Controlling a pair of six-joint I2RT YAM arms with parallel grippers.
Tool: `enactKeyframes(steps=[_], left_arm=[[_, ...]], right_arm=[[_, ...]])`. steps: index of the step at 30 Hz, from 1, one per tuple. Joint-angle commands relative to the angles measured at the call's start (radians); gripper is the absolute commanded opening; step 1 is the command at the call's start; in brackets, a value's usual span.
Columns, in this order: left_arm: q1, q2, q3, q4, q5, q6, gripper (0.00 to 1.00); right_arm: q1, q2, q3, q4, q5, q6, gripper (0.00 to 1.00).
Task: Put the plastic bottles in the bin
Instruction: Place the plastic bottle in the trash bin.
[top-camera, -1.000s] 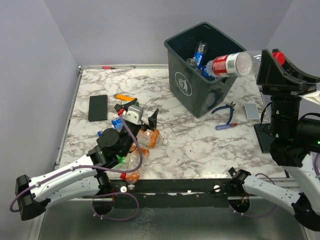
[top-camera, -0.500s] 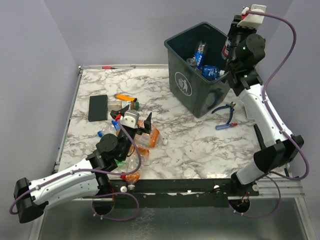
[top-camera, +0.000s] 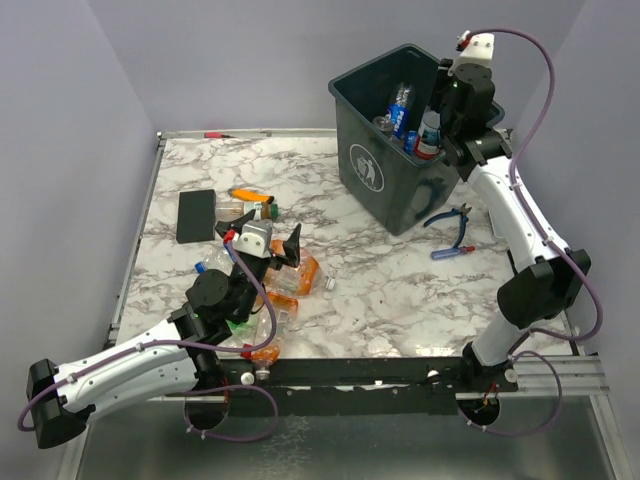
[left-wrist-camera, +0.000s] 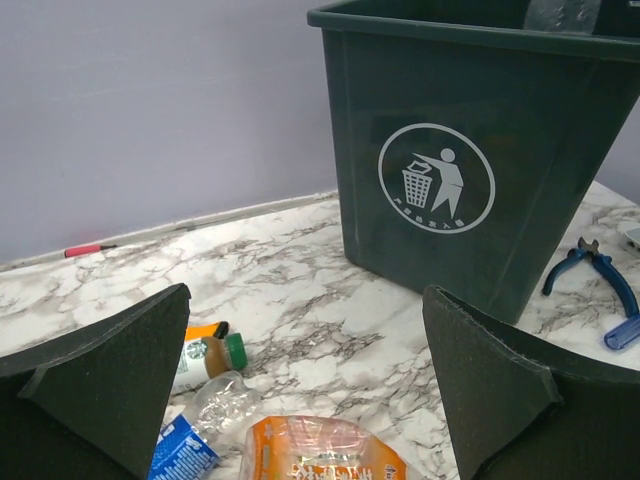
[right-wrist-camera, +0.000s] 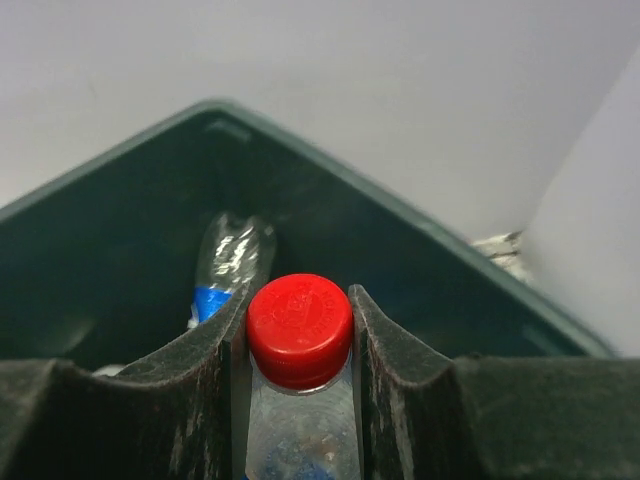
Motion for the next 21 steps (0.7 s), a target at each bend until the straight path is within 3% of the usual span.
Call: enactKeyframes(steps=[1,7,10,14,17,21], left_arm=[[0.001,-0.011,-0.011,0.007,0.024,-0.014,0.99],[0.001,-0.003,-0.009,0.004,0.032,-0.024,0.99],[0.001,-0.003,-0.010,0.004,0.035,-0.024,0.99],[0.001,-0.003,-0.011,0.004,0.033,-0.021,0.99],[0.001,-0.002,-0.011,0.004,0.034,-0.017,0.99],[0.001,0.003,-0.015,0.004,0.034,-0.009,0.99]], right_arm=[[-0.006,0.059,0.008,-0.199,-0.150,0.142,0.00],[-0.007,0.043,0.007,-0.213,-0.449,0.283,0.00],[-0.007,-0.012,-0.048,-0.123,-0.478,0.326,0.00],[-0.006,-0.058,-0.085,-0.043,-0.298,0.239,0.00],[-0.007,0.018,-0.029,-0.095,-0.129,0.119,0.00],[-0.008,0.083,-0.027,-0.158,-0.031,0.058,0.00]])
